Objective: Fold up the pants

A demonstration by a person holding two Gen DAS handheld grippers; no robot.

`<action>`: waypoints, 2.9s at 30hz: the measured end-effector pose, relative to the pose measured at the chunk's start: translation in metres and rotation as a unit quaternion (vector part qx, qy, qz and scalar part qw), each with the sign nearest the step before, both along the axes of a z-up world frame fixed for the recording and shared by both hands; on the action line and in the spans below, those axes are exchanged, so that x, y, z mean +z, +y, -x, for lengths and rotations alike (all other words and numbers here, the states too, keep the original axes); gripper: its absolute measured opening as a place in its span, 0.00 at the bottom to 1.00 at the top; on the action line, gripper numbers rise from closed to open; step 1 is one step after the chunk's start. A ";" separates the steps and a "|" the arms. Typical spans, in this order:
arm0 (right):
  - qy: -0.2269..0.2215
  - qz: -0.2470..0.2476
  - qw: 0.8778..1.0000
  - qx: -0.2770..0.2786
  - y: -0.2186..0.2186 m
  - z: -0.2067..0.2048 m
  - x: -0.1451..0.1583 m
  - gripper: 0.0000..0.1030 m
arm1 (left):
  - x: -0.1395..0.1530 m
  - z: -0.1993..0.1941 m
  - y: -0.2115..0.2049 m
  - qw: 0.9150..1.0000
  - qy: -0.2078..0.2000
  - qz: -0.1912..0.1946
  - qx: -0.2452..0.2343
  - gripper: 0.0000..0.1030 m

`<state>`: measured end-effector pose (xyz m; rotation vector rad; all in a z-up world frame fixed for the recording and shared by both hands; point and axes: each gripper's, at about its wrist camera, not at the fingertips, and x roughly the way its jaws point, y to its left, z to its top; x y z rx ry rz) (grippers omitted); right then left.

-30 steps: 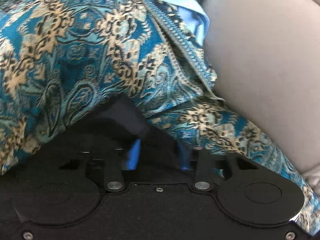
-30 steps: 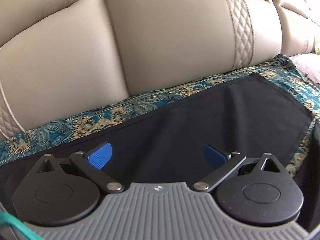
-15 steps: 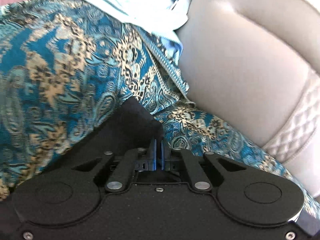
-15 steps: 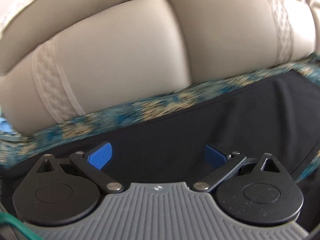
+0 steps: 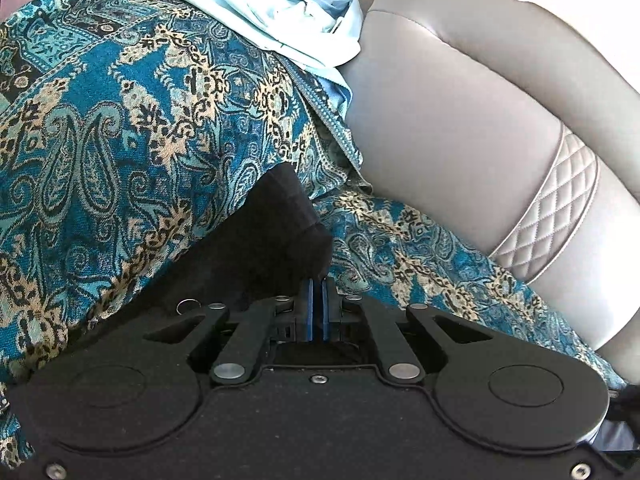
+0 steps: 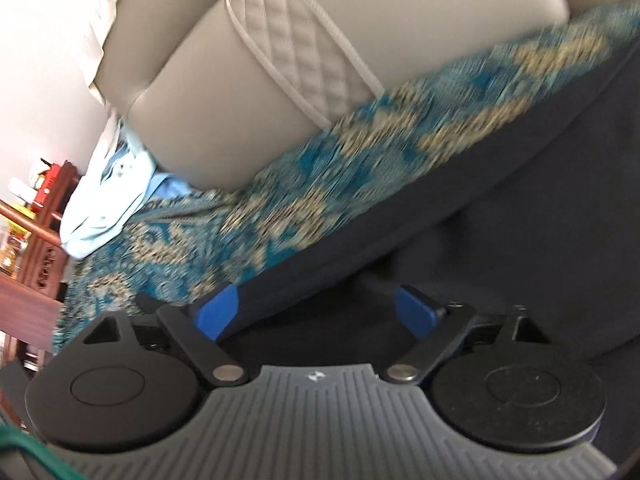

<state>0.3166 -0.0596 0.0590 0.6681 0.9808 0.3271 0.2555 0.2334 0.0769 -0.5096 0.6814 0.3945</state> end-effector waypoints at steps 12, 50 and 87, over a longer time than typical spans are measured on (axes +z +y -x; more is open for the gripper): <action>0.065 -0.121 0.983 -0.120 0.027 -0.017 -0.040 0.65 | 0.002 0.006 0.011 0.999 -0.016 0.034 -0.006 0.04; -0.183 0.154 0.965 -0.104 0.047 0.253 -0.026 0.07 | -0.032 0.209 -0.012 0.999 -0.010 0.003 0.054 0.03; -0.199 0.189 0.957 -0.094 0.058 0.275 -0.049 0.34 | -0.060 0.185 0.008 0.992 0.030 -0.062 0.108 0.09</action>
